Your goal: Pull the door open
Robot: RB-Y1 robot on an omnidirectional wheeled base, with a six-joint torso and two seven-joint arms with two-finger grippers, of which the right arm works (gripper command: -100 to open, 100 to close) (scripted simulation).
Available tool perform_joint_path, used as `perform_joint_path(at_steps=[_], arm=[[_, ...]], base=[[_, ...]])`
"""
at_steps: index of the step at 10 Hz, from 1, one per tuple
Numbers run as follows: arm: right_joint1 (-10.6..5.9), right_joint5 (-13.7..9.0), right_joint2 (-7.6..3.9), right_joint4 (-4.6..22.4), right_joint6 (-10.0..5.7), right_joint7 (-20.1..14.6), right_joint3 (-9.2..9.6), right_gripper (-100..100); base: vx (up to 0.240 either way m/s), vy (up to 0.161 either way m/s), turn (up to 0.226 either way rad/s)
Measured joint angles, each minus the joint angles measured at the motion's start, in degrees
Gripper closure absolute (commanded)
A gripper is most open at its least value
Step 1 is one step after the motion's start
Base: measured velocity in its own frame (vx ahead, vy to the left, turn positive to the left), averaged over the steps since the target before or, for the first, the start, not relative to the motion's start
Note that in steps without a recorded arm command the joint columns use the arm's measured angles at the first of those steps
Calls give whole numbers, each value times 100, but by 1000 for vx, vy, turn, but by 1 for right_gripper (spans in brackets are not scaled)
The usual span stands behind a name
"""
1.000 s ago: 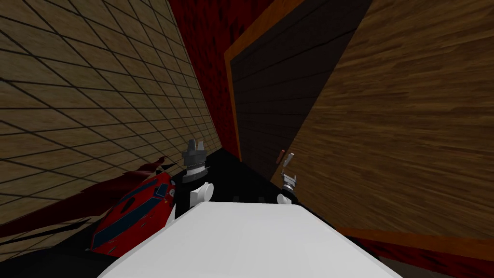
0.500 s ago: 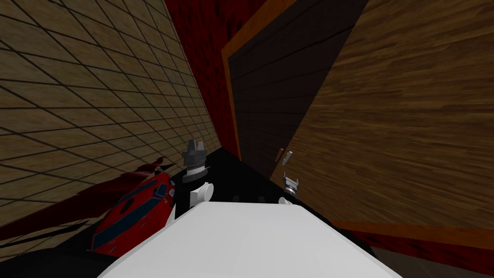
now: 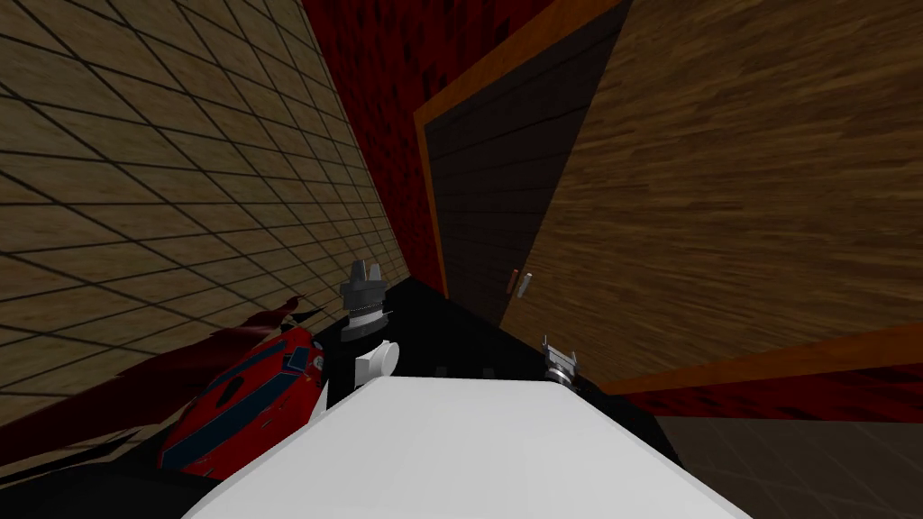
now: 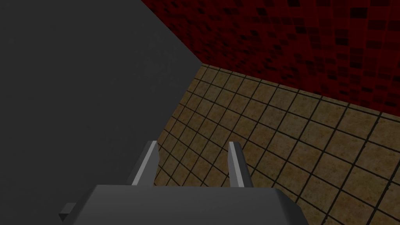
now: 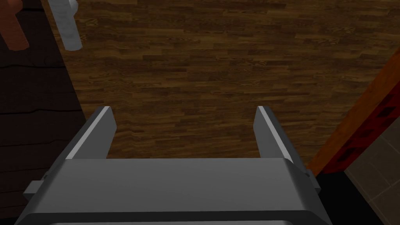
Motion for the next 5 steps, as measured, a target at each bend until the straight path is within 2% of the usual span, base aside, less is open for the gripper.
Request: perform_joint_path(at_steps=[2, 3, 4, 5], arm=[[46, -35, -118, 179, -22, -93, -56, -100], [144, -53, -177, 274, -63, -165, -90, -100], [222, -73, -279, 409, -106, -269, -125, -100], [212, -99, -390, 605, -135, -374, -168, -100]], base=[[-67, 25, -123], [-86, 30, -141], [-78, 15, -99], [-44, 7, -52]])
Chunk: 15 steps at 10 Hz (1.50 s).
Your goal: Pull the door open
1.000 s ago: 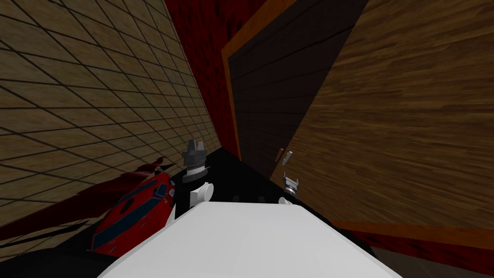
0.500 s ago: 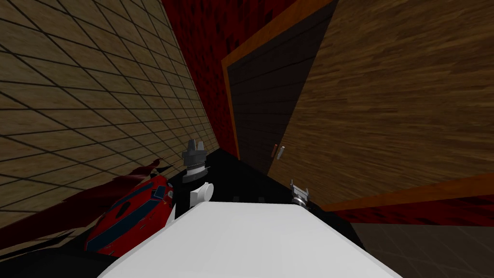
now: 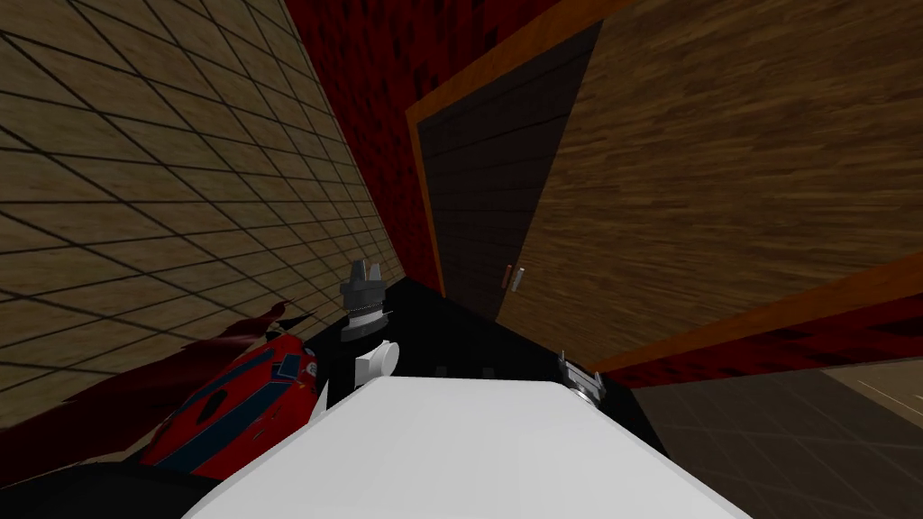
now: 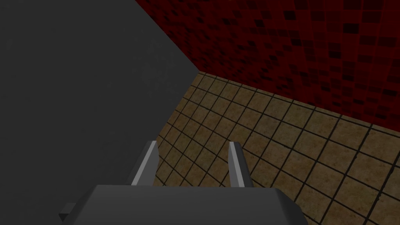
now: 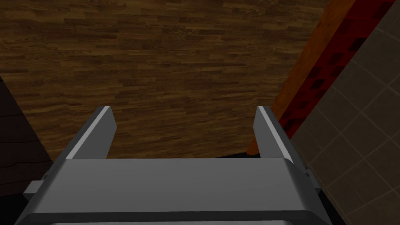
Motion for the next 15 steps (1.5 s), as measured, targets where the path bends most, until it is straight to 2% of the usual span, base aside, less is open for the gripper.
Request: perform_joint_path(at_steps=[2, 3, 5, 6, 8, 12, 13, 14, 15], arm=[[207, -57, -141, -78, 71, -65, -83, -100], [281, -75, -254, 3, 64, -171, -110, -100], [271, -87, -439, 313, -29, -404, -135, -100], [334, -100, -530, 289, -27, -499, -150, -100], [335, -99, -643, 271, -4, -626, -138, -100], [109, -49, -743, 300, 1, -804, -37, -100], [114, -35, -730, 189, 12, -816, -7, -100], [2, -9, -740, 225, 3, -853, 39, -100], [-44, 5, -756, 139, 31, -883, 72, -100]], base=[[-7, 5, -87], [36, 0, -78], [102, -5, -16], [180, -19, 51], [195, -1, 66], [190, -39, 86], [216, -19, 124], [211, -9, 171], [215, -26, 132]])
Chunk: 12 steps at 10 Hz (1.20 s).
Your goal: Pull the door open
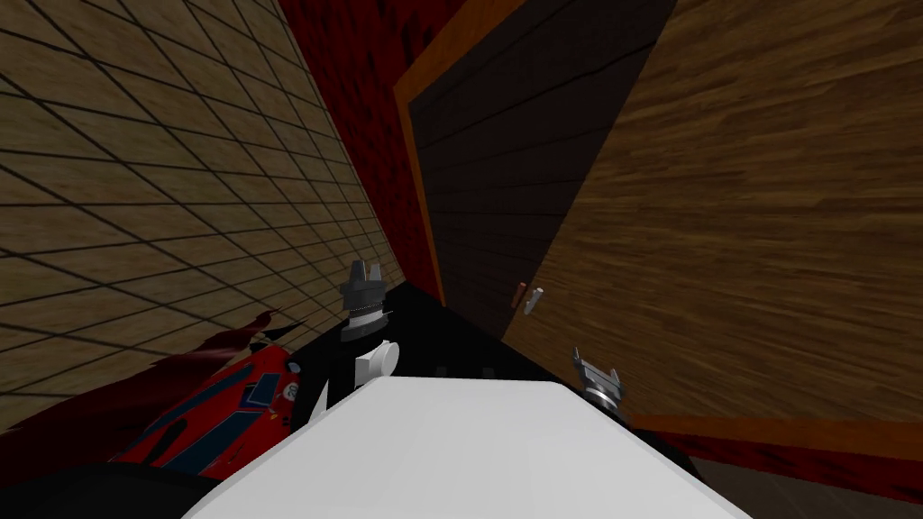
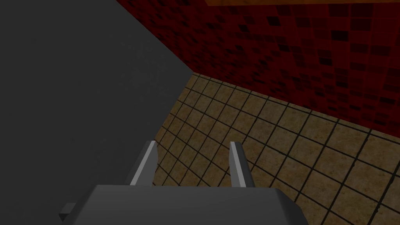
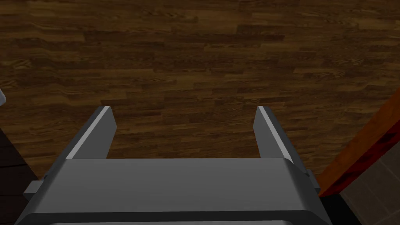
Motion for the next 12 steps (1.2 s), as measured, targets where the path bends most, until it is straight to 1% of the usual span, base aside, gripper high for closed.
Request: perform_joint_path(at_steps=[1, 2, 3, 4, 5, 6, 7, 8, 9, 11, 12], arm=[[-65, 12, 22, -95, 42, 18, 28, -100], [-245, 75, 50, 94, -54, -60, 124, -100], [-296, 90, 49, 99, -87, -102, 152, -100], [-275, 80, 50, 9, -46, -78, 141, -100], [-268, 98, 103, -187, -2, -31, 179, -100], [-367, 121, 101, -201, 12, -43, 223, -100], [-534, 154, 144, -96, -18, -64, 282, -100], [-467, 157, 173, -158, -8, -61, 302, -100], [-425, 148, 171, -159, -11, -61, 288, 100], [-460, 177, 215, -168, -13, -62, 347, 100], [-476, 187, 236, -174, 0, -60, 372, 100]], base=[[234, 3, 128], [161, 5, 51], [46, -4, -10], [142, 25, 221], [200, 35, 164], [221, 38, 98], [168, 42, -12], [34, 15, -72], [-30, 6, 31], [-11, 25, 62], [6, 12, -31]])
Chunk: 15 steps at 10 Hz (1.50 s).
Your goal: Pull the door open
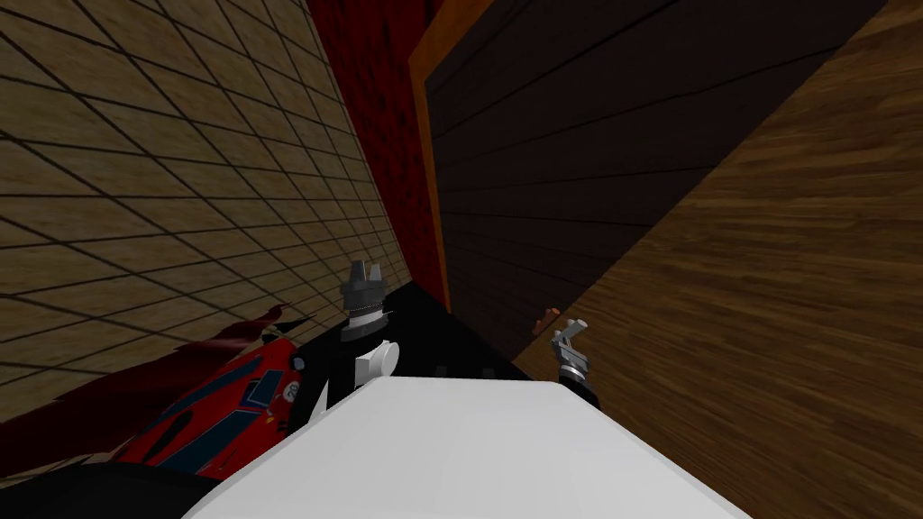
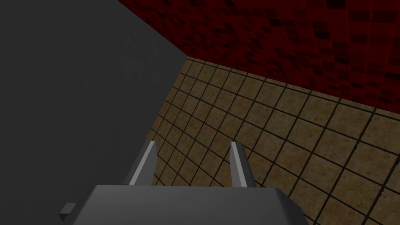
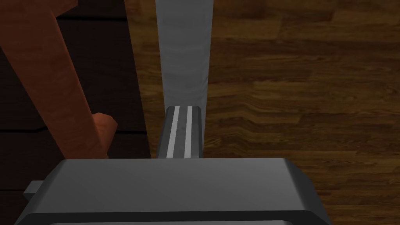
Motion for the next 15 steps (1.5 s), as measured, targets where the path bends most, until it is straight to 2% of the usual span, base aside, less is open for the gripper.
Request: perform_joint_path(at_steps=[2, 3, 5, 6, 7, 10, 11, 12, 13, 14, 15], arm=[[4, -3, -1, 3, 2, 0, -5, 100], [4, -2, 1, 3, 0, 1, -3, -100], [209, -58, -48, 10, 35, 33, -80, -100], [212, -48, -87, 286, -62, -50, -66, -100], [288, -65, -88, 291, -86, -53, -87, -100], [634, -130, -106, 163, -26, 57, -146, -100], [666, -145, -125, 222, -21, 79, -147, -100], [762, -167, -122, 146, 14, 137, -150, -100], [793, -158, -130, 238, -22, 131, -104, -100], [900, -163, -123, 158, -27, 164, -58, -100], [1043, -163, -88, -32, -1, 254, 16, -100]], base=[[0, 0, 0], [-186, -27, -232], [-287, -61, -192], [-210, -38, -96], [-146, -5, -99], [-214, 9, -175], [-185, 73, -156], [-195, 38, -182], [-182, 58, -229], [-163, 84, -236], [-108, 61, -178]])
